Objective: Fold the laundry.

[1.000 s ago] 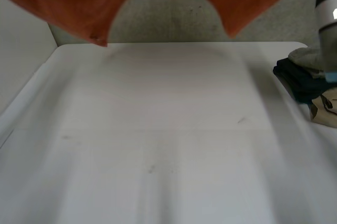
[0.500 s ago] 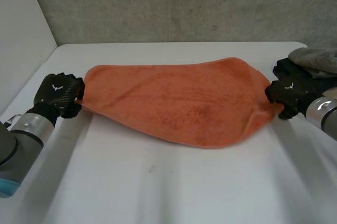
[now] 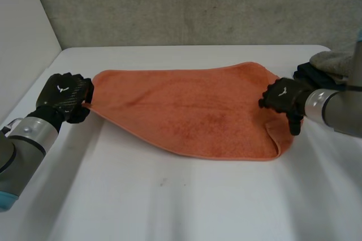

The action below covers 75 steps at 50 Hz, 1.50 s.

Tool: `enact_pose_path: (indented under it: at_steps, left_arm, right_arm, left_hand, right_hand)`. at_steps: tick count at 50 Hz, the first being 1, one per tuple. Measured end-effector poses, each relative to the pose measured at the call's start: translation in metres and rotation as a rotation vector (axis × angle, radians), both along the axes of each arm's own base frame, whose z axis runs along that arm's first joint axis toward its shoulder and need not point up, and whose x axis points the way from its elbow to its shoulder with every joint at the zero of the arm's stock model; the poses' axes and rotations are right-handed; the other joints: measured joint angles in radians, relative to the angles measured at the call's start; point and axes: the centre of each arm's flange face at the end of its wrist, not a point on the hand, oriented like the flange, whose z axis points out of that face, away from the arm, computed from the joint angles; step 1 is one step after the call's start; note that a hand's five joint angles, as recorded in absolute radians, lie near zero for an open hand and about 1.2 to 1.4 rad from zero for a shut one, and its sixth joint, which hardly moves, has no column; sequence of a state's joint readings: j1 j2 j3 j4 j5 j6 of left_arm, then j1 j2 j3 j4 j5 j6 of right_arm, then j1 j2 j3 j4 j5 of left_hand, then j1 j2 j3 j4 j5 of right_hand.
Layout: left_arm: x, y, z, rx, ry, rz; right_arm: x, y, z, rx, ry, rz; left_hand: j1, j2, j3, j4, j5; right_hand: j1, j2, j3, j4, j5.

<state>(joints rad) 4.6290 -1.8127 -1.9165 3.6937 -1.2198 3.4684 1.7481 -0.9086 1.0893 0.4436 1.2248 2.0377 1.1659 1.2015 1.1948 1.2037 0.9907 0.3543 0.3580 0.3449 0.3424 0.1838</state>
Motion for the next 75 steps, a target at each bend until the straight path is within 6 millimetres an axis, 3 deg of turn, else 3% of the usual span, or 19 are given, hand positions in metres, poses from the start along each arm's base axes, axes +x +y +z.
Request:
enact_pose_path:
  at_steps: [10,19,33,35,38,39,46,52,59,65,70,75]
  left_arm:
    - [0.003,-0.002,-0.001,0.004,0.005,0.015]
    - [0.005,-0.003,-0.002,0.008,0.005,0.022]
    - [0.008,-0.005,0.000,0.006,0.011,0.036]
    - [0.008,-0.005,0.000,0.007,0.011,0.036]
    - [0.008,-0.004,-0.001,0.011,0.010,0.036]
    - [0.008,-0.003,-0.001,0.014,0.009,0.036]
    - [0.010,0.004,0.002,0.052,-0.003,0.050]
    - [0.024,0.024,0.016,0.142,-0.070,0.094]
    - [0.045,0.070,0.037,0.335,-0.233,0.092]
    - [0.045,0.099,0.046,0.460,-0.303,-0.006]
    - [0.039,0.094,0.047,0.436,-0.317,-0.076]
    - [0.029,0.068,0.038,0.361,-0.320,-0.088]
  right_arm:
    - [0.003,-0.008,-0.035,-0.003,0.081,0.066]
    - [-0.004,-0.019,-0.045,-0.043,0.054,0.024]
    - [-0.016,-0.022,-0.052,-0.035,0.034,-0.016]
    - [-0.017,-0.023,-0.052,-0.033,0.032,-0.020]
    - [-0.017,-0.024,-0.050,-0.039,0.021,-0.023]
    - [-0.017,-0.024,-0.048,-0.044,0.009,-0.024]
    - [-0.022,-0.020,-0.028,-0.042,-0.075,-0.058]
    - [-0.046,-0.003,-0.006,-0.001,-0.073,-0.109]
    - [-0.092,0.034,0.016,0.132,0.046,-0.189]
    - [-0.103,0.056,0.028,0.237,0.077,-0.195]
    - [-0.095,0.054,0.029,0.233,0.000,-0.199]
    - [-0.083,0.038,0.019,0.186,-0.089,-0.216]
  left_hand:
    - [0.000,0.000,0.000,0.000,0.000]
    - [0.000,0.000,0.000,0.000,0.000]
    - [0.000,0.000,0.000,0.000,0.000]
    - [0.000,0.000,0.000,0.000,0.000]
    - [0.000,0.000,0.000,0.000,0.000]
    - [0.000,0.000,0.000,0.000,0.000]
    - [0.000,0.000,0.000,0.000,0.000]
    - [0.000,0.000,0.000,0.000,0.000]
    - [0.000,0.000,0.000,0.000,0.000]
    - [0.000,0.000,0.000,0.000,0.000]
    - [0.000,0.000,0.000,0.000,0.000]
    - [0.000,0.000,0.000,0.000,0.000]
  right_hand:
    - [0.076,0.056,0.082,0.089,0.082]
    - [0.218,0.218,0.233,0.233,0.223]
    - [0.224,0.227,0.246,0.244,0.234]
    - [0.399,0.388,0.400,0.400,0.386]
    - [0.754,0.774,0.767,0.769,0.747]
    - [0.759,0.814,0.816,0.821,0.781]
    - [0.759,0.823,0.842,0.854,0.784]
    - [0.759,0.823,0.842,0.854,0.784]
    - [0.759,0.823,0.842,0.855,0.821]
    - [0.759,0.823,0.844,0.855,0.827]
    - [0.759,0.823,0.844,0.855,0.827]
    - [0.759,0.823,0.844,0.855,0.829]
